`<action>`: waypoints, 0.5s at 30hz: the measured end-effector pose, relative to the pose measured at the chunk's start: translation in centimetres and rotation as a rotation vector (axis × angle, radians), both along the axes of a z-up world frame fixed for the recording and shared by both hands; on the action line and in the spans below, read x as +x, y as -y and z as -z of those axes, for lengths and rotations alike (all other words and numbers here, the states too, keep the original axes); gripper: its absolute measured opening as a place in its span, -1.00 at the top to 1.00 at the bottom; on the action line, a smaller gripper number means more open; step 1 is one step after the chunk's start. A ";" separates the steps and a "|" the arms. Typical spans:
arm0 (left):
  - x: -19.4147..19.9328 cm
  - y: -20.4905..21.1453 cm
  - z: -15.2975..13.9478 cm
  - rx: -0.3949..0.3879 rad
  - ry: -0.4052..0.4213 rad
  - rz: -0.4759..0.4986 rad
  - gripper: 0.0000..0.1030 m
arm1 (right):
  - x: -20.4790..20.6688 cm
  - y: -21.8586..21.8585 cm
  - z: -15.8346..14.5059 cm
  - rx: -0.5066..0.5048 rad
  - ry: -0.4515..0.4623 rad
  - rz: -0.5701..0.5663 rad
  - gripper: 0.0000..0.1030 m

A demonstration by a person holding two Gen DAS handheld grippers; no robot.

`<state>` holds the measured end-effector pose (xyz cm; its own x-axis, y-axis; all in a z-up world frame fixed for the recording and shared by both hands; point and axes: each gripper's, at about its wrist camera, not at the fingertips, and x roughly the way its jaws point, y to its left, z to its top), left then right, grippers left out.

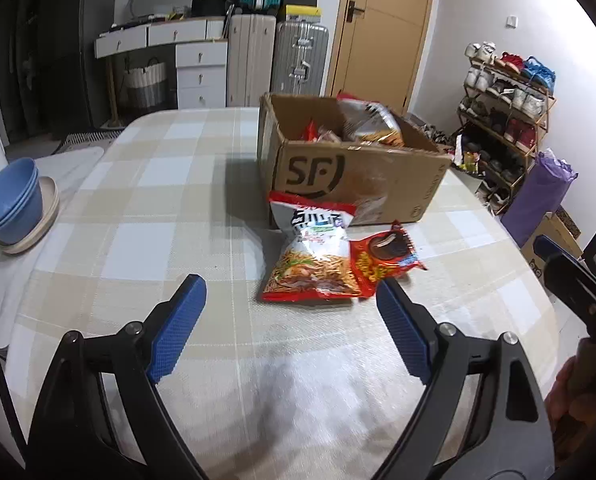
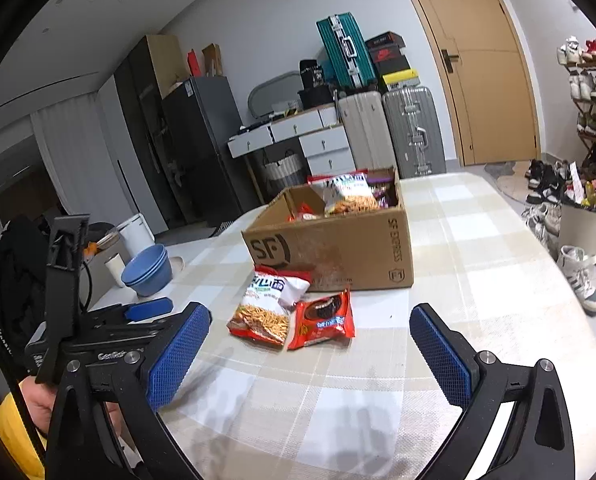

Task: Organize snacks
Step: 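Move both tools back toward the last two snacks on the table, then grasp the white-and-red noodle-snack bag with the left gripper while the right grasps the red cookie pack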

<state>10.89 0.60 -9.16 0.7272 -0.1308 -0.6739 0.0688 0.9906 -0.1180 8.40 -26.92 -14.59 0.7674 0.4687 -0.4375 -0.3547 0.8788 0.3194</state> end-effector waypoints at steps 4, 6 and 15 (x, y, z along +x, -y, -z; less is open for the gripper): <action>1.9 -0.1 1.3 0.007 -0.022 0.000 -0.67 | 1.5 -0.2 1.2 -0.004 -0.038 -0.018 -0.99; 3.2 0.1 1.9 0.012 -0.037 0.000 -0.67 | 2.8 -0.6 1.9 -0.017 -0.060 -0.032 -0.99; 8.8 1.8 4.4 0.003 -0.103 0.001 -0.67 | 7.8 -1.2 4.3 -0.041 -0.154 -0.030 -0.98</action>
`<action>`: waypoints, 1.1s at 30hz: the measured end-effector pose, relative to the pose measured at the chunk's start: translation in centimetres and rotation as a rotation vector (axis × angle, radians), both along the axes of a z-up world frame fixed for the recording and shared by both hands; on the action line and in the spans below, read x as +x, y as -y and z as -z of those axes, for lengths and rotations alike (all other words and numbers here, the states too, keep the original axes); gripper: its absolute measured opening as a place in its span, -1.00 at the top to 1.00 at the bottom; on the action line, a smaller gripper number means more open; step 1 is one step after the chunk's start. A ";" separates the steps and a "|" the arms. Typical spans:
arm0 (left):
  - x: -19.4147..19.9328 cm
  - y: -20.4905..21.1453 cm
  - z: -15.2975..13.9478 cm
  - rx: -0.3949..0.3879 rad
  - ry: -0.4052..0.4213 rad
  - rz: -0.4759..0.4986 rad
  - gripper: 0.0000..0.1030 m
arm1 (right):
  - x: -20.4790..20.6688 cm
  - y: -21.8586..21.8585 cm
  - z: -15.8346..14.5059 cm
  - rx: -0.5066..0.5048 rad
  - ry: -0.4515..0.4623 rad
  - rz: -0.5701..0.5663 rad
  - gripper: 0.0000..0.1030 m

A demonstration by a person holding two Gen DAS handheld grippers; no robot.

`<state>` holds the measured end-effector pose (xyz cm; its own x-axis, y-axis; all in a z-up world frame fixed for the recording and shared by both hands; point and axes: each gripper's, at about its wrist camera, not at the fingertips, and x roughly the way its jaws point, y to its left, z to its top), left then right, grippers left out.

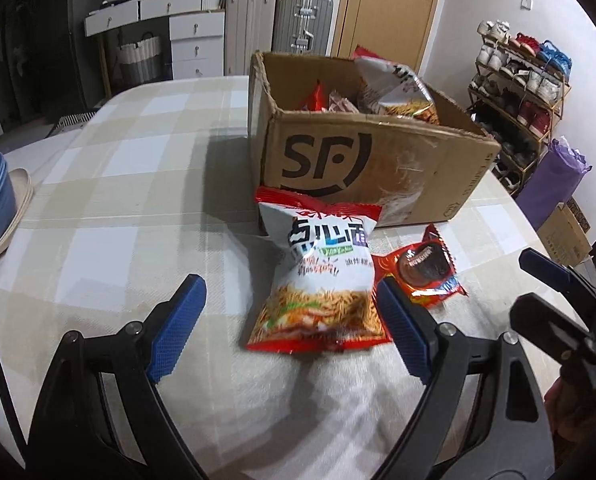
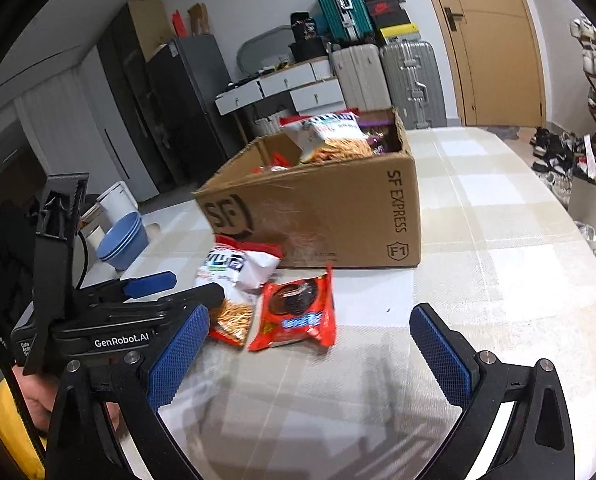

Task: Organize snacks
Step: 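Grasp the white-and-red noodle-snack bag with the left gripper while the right grasps the red cookie pack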

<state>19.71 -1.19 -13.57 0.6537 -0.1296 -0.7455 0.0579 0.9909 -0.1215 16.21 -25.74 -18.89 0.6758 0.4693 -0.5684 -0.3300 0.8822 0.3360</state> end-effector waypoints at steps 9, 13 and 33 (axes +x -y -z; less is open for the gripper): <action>4.4 1.7 1.8 0.026 -0.021 0.006 -0.91 | 1.2 1.1 1.2 0.065 -0.063 0.008 -0.99; 6.0 2.1 2.5 0.039 -0.023 -0.004 -0.98 | 1.4 1.3 1.4 0.075 -0.075 0.009 -0.98; 9.5 1.5 3.5 -0.107 -0.012 0.003 0.20 | 1.9 1.0 2.0 0.057 -0.107 0.011 -0.98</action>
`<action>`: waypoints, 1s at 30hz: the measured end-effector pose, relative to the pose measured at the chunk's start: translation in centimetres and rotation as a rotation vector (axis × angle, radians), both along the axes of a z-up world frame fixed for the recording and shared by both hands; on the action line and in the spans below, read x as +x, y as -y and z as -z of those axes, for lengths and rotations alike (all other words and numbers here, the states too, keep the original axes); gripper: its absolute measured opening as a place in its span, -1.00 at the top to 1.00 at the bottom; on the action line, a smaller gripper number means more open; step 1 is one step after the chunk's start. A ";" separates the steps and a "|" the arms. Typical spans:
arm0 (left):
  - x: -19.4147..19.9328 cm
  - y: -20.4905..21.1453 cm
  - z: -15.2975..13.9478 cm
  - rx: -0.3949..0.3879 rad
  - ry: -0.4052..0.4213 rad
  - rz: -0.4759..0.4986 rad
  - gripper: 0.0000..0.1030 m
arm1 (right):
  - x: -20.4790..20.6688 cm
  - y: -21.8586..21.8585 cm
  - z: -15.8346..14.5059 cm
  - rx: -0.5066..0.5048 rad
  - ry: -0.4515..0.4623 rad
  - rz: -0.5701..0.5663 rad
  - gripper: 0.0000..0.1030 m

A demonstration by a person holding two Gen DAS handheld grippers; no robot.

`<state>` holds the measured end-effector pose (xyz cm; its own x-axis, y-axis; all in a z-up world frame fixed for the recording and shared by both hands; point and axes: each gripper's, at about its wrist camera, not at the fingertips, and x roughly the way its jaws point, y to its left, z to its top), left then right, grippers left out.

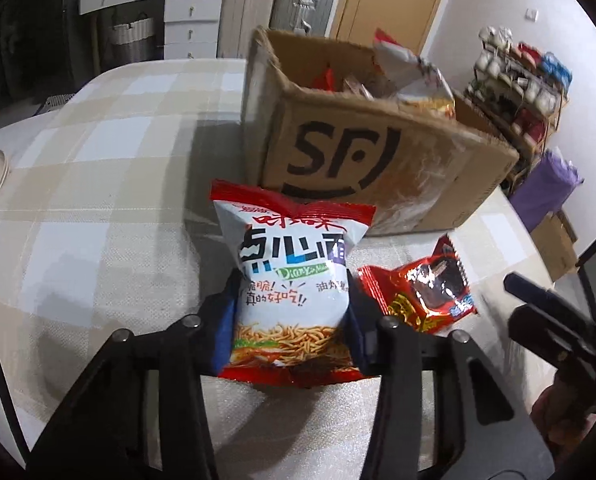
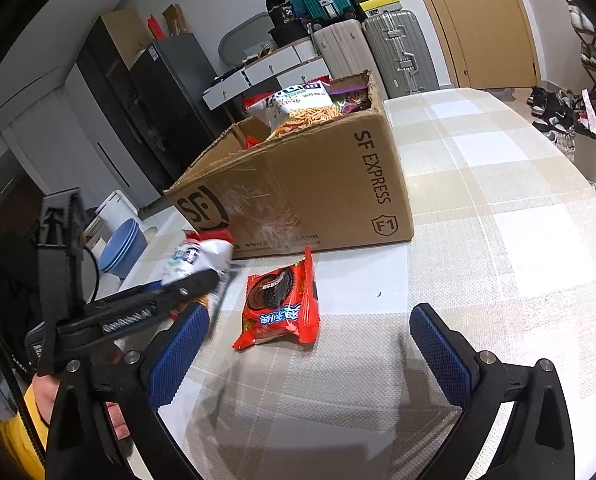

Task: Organize snacks
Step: 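Grasp the white-and-red noodle-snack bag with the left gripper while the right grasps the red cookie pack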

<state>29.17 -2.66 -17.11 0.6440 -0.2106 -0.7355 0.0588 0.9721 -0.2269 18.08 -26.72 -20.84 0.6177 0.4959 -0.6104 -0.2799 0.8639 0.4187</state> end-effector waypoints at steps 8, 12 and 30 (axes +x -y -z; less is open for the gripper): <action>-0.3 -1.2 -1.0 -0.034 0.013 0.023 0.23 | 0.7 -1.3 0.4 -0.053 -0.028 -0.036 -0.98; -2.1 -2.6 -1.2 -0.044 0.020 0.005 0.23 | 1.7 -3.2 0.4 -0.125 -0.030 -0.077 -0.98; -11.0 -6.1 -3.0 -0.060 0.056 -0.030 0.22 | 3.4 -9.2 0.9 -0.317 -0.051 -0.182 -0.39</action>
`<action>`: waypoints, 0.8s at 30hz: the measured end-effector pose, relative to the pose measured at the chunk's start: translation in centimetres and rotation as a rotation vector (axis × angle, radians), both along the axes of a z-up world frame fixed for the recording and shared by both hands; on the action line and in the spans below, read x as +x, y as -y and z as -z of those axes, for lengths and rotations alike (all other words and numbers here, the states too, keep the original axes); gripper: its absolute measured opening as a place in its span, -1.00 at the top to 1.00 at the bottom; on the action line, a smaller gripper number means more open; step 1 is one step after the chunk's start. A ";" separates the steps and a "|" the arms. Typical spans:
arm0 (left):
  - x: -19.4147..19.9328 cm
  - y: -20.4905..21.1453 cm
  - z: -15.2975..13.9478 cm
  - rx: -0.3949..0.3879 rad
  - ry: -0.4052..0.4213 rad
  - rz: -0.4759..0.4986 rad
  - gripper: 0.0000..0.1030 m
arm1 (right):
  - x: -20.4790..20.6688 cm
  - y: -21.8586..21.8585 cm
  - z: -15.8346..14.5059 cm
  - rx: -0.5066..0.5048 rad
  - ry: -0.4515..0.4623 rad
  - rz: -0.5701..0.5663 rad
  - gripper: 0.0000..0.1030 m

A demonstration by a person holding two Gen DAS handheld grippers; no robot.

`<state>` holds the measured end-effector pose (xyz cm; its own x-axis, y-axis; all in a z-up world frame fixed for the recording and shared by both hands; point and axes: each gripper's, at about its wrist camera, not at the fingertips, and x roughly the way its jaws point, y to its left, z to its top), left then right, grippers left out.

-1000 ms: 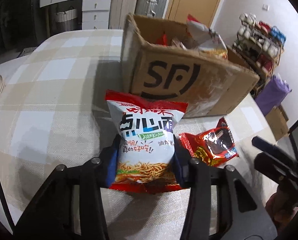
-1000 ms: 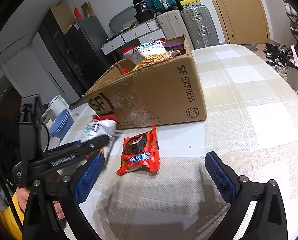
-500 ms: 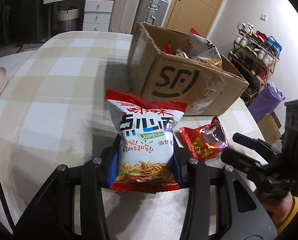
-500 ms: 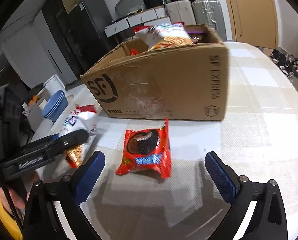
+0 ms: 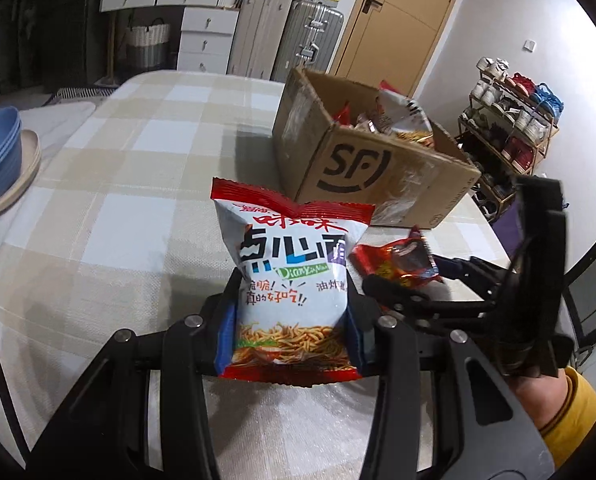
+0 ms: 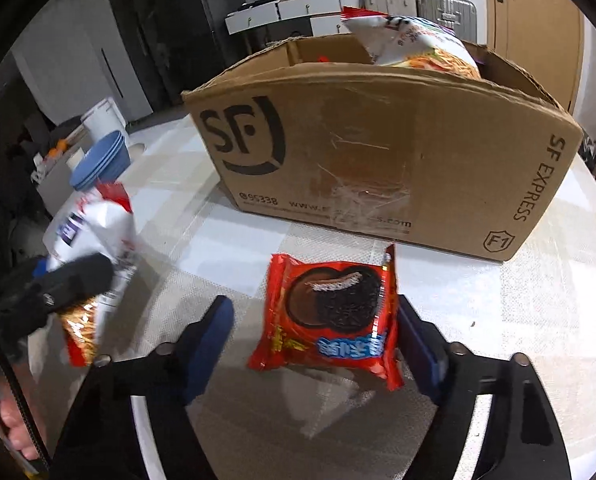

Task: Organize snacks
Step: 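Grasp the white-and-red noodle-snack bag with the left gripper while the right grasps the red cookie pack, then carry the noodle-snack bag and red cookie pack over the box with both grippers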

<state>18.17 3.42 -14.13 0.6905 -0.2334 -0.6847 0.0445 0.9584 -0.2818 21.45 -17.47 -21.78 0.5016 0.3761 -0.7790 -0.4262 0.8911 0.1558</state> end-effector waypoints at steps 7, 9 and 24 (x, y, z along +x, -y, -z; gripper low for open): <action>-1.8 -0.5 -0.9 0.001 0.009 -0.007 0.21 | -1.3 1.2 0.0 0.082 -0.014 -0.018 0.06; -2.5 -0.5 -1.1 0.006 0.011 -0.007 0.21 | -1.7 1.9 -0.1 0.109 -0.024 -0.013 0.09; -6.3 0.3 -3.2 0.033 0.033 0.014 0.21 | -7.5 7.5 -4.9 0.372 0.019 0.030 0.09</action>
<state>11.86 3.15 -10.91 0.7100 -0.2204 -0.6688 0.0667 0.9665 -0.2477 13.98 -24.98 -16.87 0.5296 0.6168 -0.5823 -0.4066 0.7871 0.4639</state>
